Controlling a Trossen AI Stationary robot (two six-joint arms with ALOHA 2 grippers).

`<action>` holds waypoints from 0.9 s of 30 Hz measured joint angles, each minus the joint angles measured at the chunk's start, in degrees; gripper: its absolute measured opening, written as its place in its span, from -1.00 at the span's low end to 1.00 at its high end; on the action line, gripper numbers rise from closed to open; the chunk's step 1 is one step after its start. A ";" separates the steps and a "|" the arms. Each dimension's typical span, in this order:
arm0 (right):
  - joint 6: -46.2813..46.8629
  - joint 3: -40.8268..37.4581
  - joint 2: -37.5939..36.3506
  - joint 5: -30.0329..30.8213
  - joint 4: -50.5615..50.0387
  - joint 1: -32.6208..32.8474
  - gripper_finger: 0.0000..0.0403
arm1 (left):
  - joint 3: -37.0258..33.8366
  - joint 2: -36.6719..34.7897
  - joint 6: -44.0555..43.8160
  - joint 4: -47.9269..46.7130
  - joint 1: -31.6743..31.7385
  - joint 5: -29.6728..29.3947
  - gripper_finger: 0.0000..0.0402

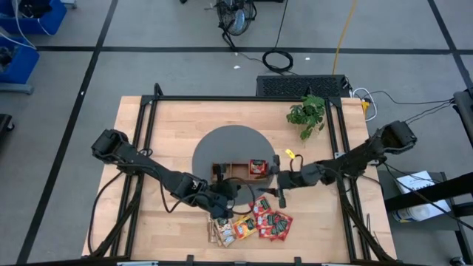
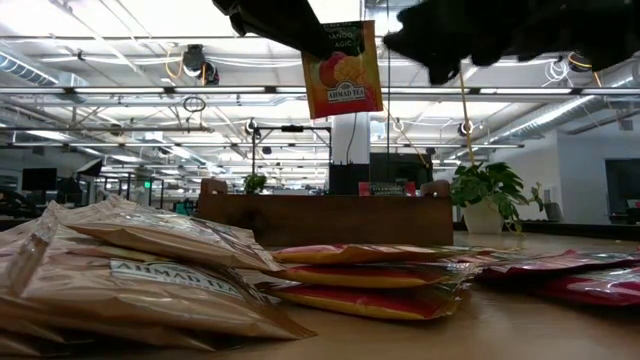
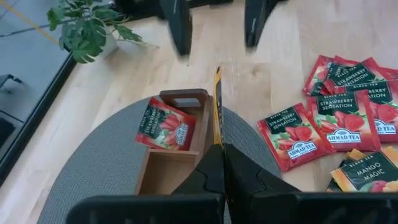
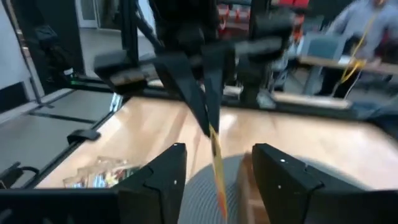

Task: Pick & Place Tea
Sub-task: Put the mango tea sachet into the middle compartment of the wooden organizer

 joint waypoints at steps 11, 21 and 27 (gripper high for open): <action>-1.21 5.24 6.98 -2.00 0.00 -2.17 -0.10 | 0.01 0.00 -0.04 0.05 0.17 -0.04 -1.00; -2.82 5.90 7.02 -4.58 -0.20 -2.57 -0.65 | -0.01 0.02 -0.28 -0.02 0.36 -0.07 -1.00; -2.30 5.90 7.02 -4.32 -0.64 -3.04 -0.96 | -0.01 0.04 -1.09 -0.02 0.81 -0.04 -0.99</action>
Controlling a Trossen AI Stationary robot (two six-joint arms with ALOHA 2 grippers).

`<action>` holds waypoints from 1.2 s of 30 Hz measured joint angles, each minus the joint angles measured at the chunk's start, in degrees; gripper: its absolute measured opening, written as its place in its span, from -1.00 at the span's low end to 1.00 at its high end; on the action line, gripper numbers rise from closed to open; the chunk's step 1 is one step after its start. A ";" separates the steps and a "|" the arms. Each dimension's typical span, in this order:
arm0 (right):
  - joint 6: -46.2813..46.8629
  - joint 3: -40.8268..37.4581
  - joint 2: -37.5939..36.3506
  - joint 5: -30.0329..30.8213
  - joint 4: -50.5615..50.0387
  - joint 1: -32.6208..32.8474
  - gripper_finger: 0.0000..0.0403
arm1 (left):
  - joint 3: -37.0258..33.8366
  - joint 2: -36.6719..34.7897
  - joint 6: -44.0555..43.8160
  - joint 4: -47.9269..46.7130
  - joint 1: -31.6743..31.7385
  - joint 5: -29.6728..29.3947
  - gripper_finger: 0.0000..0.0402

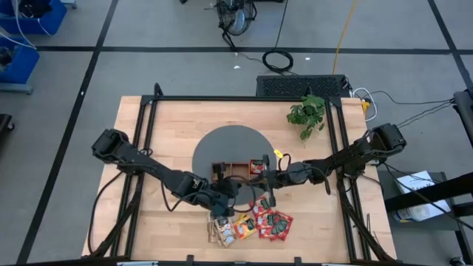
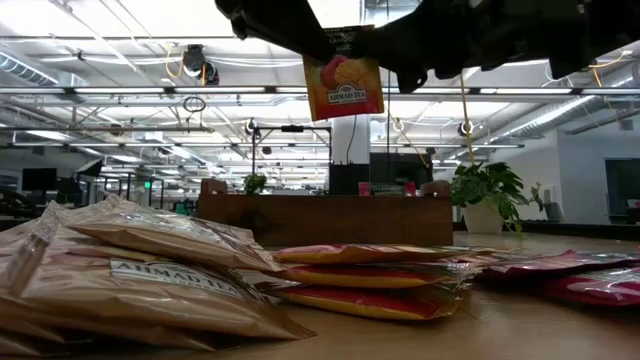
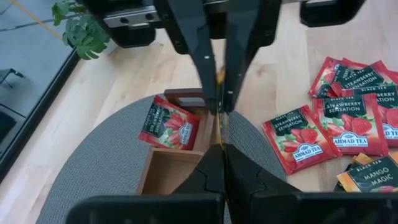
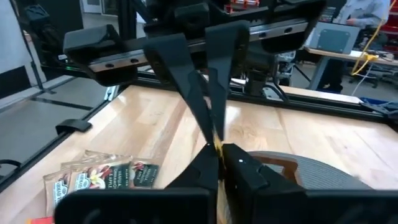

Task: Pick & Place Tea
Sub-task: Put the mango tea sachet into the middle compartment of the wooden organizer

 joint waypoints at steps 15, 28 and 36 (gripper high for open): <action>-0.12 -1.52 0.00 1.64 -1.08 -2.16 -1.00 | -0.08 -0.76 -1.83 -3.65 -1.03 -0.15 -0.37; 5.00 -8.41 2.75 1.57 14.60 -8.88 -1.00 | -0.05 -3.17 -12.99 -14.77 -6.48 -6.97 -0.09; 5.62 -4.77 14.99 1.33 22.22 -10.53 -1.00 | -4.18 -3.17 -16.20 -9.78 -14.67 -17.76 -0.08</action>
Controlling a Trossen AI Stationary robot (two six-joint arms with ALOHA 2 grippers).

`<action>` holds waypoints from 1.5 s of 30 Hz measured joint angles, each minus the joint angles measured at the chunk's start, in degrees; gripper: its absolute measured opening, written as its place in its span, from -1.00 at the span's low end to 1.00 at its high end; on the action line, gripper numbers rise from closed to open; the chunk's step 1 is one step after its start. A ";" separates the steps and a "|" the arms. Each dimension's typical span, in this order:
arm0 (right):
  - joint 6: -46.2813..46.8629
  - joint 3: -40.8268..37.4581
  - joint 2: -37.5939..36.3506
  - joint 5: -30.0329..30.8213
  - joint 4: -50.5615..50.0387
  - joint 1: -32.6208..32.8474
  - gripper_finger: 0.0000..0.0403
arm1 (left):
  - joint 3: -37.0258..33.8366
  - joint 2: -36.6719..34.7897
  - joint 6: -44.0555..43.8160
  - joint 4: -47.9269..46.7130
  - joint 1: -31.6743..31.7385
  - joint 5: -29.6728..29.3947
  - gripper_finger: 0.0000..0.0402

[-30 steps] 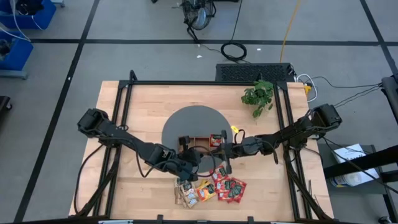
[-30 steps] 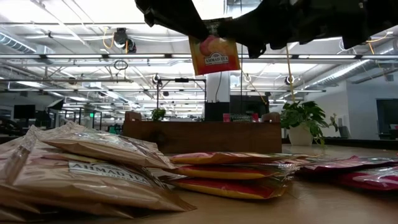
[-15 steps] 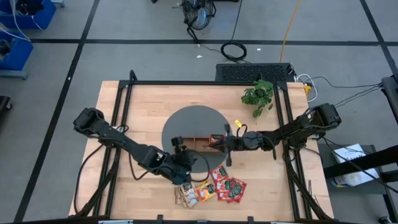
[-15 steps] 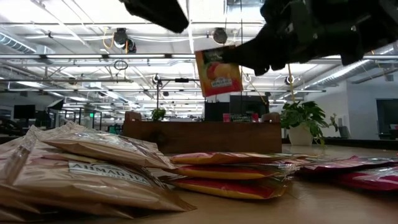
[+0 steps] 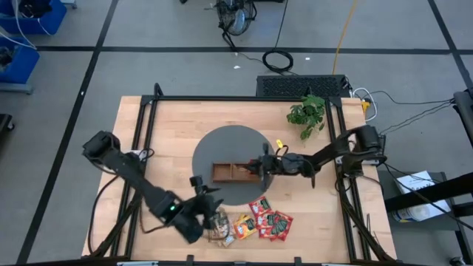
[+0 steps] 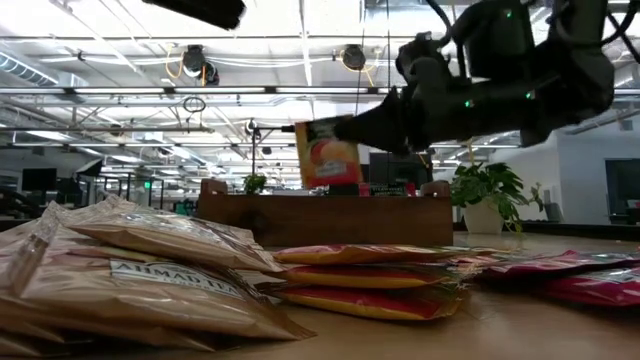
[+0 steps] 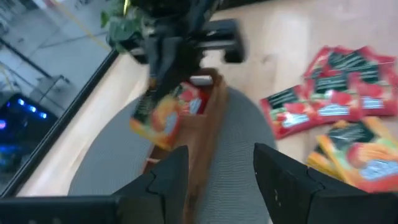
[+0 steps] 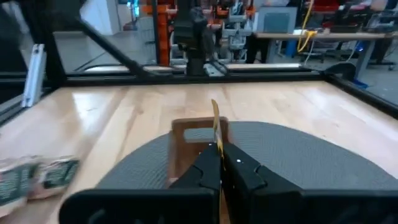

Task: Pick & Place Tea
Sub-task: Put the mango tea sachet into the middle compartment of the wooden organizer

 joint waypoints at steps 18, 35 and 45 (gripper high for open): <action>3.00 1.51 6.34 -1.55 0.49 -2.54 -1.00 | -2.18 0.07 -4.60 1.12 -5.73 -5.66 -0.08; 0.64 1.53 6.32 -0.90 -2.89 -2.46 -0.68 | -2.18 0.07 -3.55 2.42 -5.41 -5.59 -0.08; -4.49 1.51 4.16 3.24 0.23 -1.93 -0.37 | -2.18 0.07 -1.31 2.44 -5.41 -4.08 -0.08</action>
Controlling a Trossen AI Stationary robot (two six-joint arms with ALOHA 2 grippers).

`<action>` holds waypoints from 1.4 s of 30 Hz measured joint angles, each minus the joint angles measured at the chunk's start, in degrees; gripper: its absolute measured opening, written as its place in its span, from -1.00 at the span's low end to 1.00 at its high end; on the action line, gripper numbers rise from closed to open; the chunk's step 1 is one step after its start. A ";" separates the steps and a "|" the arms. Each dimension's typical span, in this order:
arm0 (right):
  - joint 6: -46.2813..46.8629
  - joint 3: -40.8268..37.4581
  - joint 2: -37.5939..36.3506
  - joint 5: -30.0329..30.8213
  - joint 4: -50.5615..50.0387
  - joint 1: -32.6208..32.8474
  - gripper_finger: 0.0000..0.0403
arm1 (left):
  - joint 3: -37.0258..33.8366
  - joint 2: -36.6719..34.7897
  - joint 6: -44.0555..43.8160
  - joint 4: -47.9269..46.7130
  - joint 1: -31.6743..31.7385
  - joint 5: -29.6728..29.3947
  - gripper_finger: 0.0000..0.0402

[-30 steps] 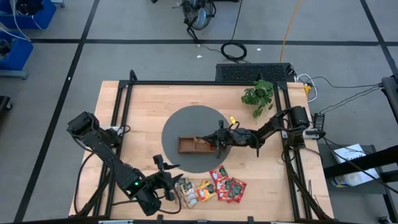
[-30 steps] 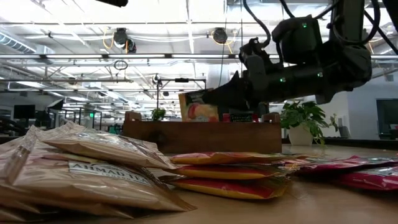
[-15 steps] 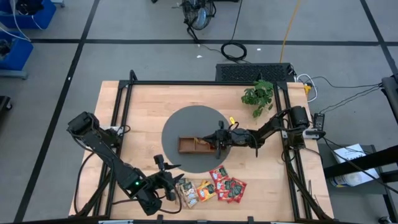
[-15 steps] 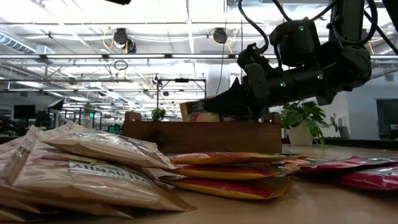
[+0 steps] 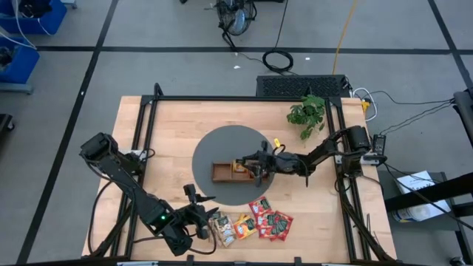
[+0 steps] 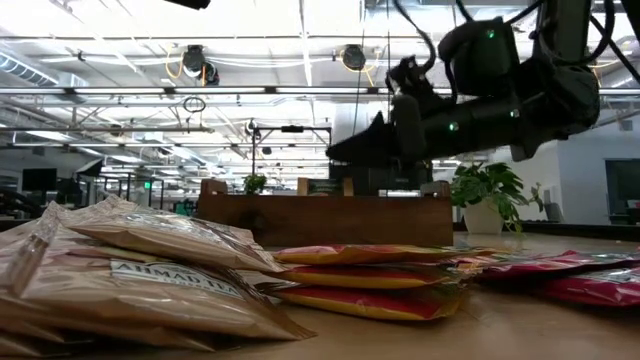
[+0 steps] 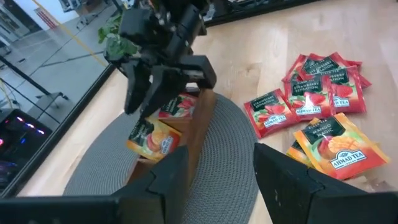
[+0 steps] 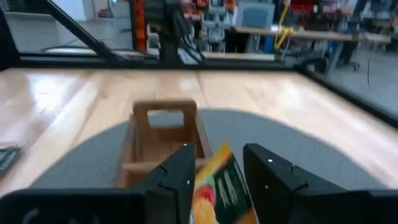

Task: Pick & Place Tea
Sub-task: Put the mango tea sachet into the middle compartment of the wooden organizer, then put the cinnamon tea sachet into the left compartment of the wooden organizer

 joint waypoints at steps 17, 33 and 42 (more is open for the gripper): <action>-9.17 0.04 -14.90 -14.56 -25.53 13.90 -0.45 | -2.70 2.73 -9.47 6.97 0.88 15.33 -0.08; -5.99 2.68 -2.50 -11.43 -16.42 18.34 -0.65 | -4.15 13.88 -5.96 36.00 -0.24 32.33 -0.08; -7.86 12.84 -0.06 -16.12 -27.45 17.82 -0.74 | -1.01 13.95 -8.53 35.87 -3.96 23.81 -0.69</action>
